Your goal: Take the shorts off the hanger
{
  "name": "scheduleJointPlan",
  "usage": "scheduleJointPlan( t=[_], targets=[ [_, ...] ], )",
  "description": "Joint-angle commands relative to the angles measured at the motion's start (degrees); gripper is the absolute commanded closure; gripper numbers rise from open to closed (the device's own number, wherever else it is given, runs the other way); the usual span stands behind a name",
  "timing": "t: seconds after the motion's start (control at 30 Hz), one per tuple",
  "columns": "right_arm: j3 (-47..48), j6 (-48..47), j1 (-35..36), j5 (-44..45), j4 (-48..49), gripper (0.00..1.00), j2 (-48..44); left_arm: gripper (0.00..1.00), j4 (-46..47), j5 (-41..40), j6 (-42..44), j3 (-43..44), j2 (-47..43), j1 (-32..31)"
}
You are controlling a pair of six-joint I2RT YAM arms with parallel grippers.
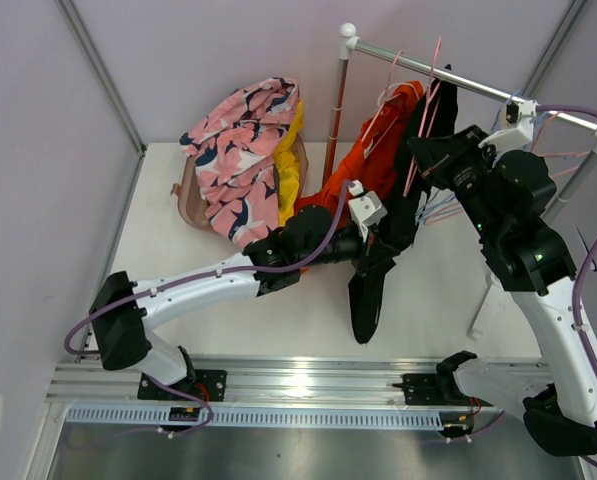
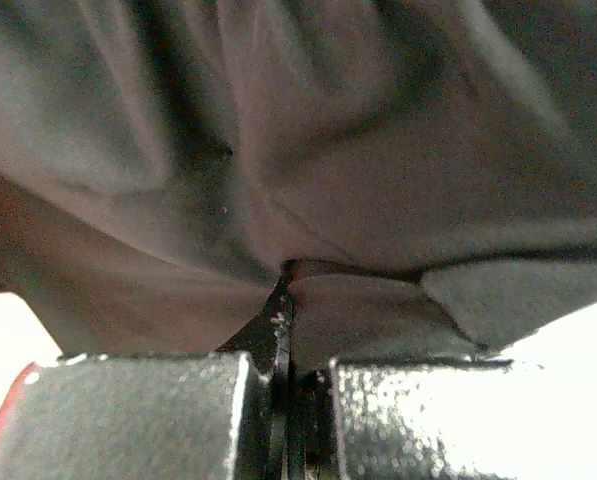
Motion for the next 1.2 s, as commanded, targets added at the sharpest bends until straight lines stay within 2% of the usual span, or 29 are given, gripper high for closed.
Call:
scheduleJointPlan(
  t=[0.0,0.13,0.27,0.37,0.47,0.57,0.7,0.9,0.97,1.1,1.17],
  targets=[
    [1.5,-0.6,0.0,2.5,4.4,1.00,-1.8,1.00,1.3,-4.6,-0.5,-1.0,-5.7,-1.5],
    [3.0,-1.1,-0.6,3.4,3.6,1.00,-0.7,1.00,0.8,-10.4,-0.4,-8.7,-12.7,-6.2],
    [4.3,-1.3,-3.2,2.6,2.9,1.00,0.0,1.00,0.4,-18.3,-0.5,-17.6,-19.1,-16.4],
    [4.6,-1.0,-5.0,2.0,2.5,1.00,0.0,1.00,-0.9,-24.1,-1.4,-19.8,-21.1,-22.9],
    [4.5,-0.6,-5.6,1.6,2.2,1.00,-0.3,1.00,-1.2,-26.6,-2.8,-21.1,-20.8,-25.3],
    [3.8,0.7,-5.9,1.1,2.1,1.00,-0.8,1.00,0.0,-27.6,-2.8,-21.0,-18.9,-25.3],
    [3.8,2.8,-5.9,-0.4,0.4,1.00,-1.8,1.00,-0.2,-30.1,-0.8,-15.3,-14.4,-23.4],
    [3.6,6.8,-5.6,-3.1,-4.8,1.00,-6.0,1.00,-4.8,-31.0,-0.7,-6.1,-8.2,-13.9],
    [3.7,7.3,-5.5,-4.3,-6.3,1.00,-7.1,1.00,-5.2,-30.5,-0.8,-4.3,-7.9,-11.2],
    [5.1,5.0,-5.3,-9.3,-9.4,1.00,-6.5,1.00,-6.0,-32.3,-0.3,-6.2,-10.3,-10.3],
    [7.0,0.5,-5.2,-15.6,-15.5,0.88,-3.4,1.00,-8.0,-33.4,-1.6,-9.8,-14.0,-10.3]
  ],
)
